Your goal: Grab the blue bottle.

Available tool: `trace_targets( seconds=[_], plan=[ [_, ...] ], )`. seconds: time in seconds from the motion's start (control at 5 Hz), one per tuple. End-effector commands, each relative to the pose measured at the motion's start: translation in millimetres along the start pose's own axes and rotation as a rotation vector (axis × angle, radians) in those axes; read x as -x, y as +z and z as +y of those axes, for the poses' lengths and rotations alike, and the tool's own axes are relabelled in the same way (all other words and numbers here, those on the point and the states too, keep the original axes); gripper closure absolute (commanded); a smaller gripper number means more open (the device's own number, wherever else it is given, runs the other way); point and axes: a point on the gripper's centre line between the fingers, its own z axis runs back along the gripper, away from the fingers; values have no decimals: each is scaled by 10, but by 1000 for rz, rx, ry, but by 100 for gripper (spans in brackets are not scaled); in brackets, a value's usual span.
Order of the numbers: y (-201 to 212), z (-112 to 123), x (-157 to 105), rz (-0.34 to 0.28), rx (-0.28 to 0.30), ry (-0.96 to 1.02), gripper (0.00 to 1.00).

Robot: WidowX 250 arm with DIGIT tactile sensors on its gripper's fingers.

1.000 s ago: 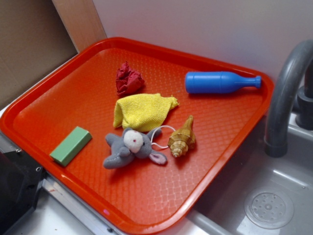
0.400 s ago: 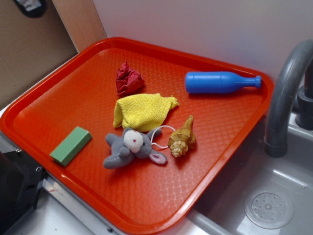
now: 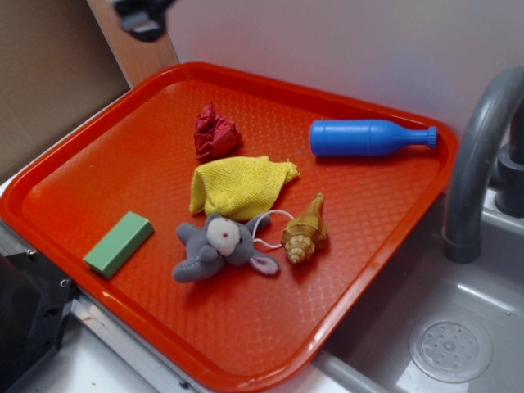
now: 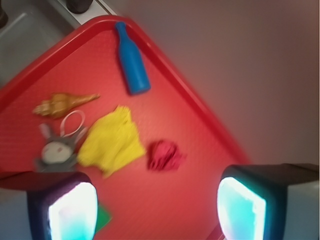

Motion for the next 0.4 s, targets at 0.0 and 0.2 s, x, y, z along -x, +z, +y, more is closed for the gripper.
trace_targets(
  seconds=[0.0,0.2],
  plan=[
    [-445,-135,-455,-148,-83,-122,0],
    [-851,-299,-602,-204,-52,-139,0]
  ],
)
